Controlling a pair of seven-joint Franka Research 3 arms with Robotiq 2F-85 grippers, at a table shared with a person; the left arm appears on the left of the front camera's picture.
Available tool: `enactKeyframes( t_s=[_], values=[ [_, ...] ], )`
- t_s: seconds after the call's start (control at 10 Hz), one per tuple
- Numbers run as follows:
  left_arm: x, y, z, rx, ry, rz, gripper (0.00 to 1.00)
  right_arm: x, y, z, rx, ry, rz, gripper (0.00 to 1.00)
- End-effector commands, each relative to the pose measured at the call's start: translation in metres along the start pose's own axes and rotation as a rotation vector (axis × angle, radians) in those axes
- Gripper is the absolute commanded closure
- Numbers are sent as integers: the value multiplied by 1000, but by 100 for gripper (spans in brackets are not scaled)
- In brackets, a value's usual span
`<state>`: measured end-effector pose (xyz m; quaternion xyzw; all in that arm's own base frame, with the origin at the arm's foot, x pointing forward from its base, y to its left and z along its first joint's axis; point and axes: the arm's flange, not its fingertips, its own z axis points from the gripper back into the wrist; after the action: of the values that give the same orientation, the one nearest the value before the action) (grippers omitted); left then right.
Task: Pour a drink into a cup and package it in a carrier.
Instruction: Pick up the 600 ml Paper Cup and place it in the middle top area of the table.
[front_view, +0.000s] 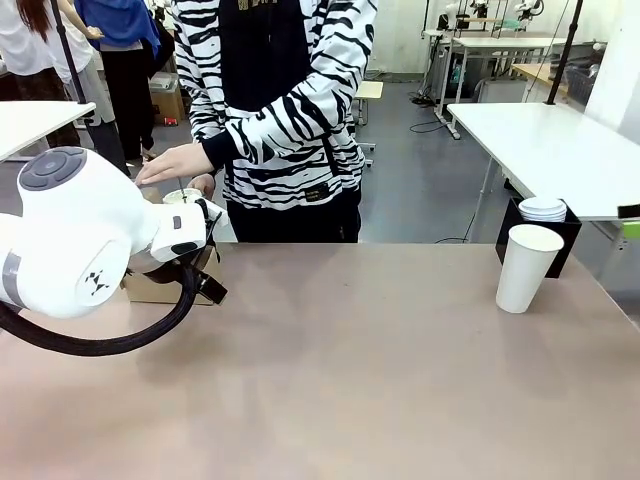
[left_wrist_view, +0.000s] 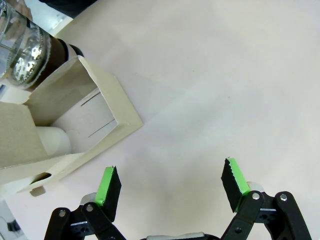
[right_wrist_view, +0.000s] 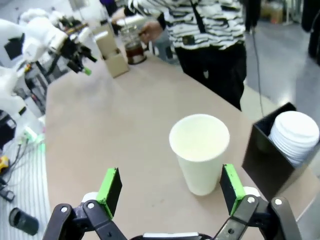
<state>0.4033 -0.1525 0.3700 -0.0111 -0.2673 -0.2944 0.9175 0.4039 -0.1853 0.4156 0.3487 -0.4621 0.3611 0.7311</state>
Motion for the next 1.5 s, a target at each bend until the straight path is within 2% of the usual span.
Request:
enactKeyframes(
  t_s=[0.0,0.2,0.5,0.8,0.9,1.0,1.2,1.4],
  values=[
    [0,1,0,-1,-1,1,0,-39,-41,7,72,-125,71,0],
    [0,1,0,-1,-1,1,0,-81,-56,2,38,-190,156,0],
    [0,1,0,-1,-1,1,0,-126,-62,-45,105,-258,166,0],
    [0,1,0,-1,-1,1,0,-139,-62,-90,101,-310,160,0],
    [0,1,0,-1,-1,1,0,-138,-63,-98,87,-302,120,0],
    [0,1,0,-1,-1,1,0,-141,-57,-86,126,-265,126,0],
    [0,1,0,-1,-1,1,0,-141,-57,-86,126,-265,126,0],
    [0,1,0,-1,-1,1,0,-141,-64,-108,88,-320,133,0]
  ],
)
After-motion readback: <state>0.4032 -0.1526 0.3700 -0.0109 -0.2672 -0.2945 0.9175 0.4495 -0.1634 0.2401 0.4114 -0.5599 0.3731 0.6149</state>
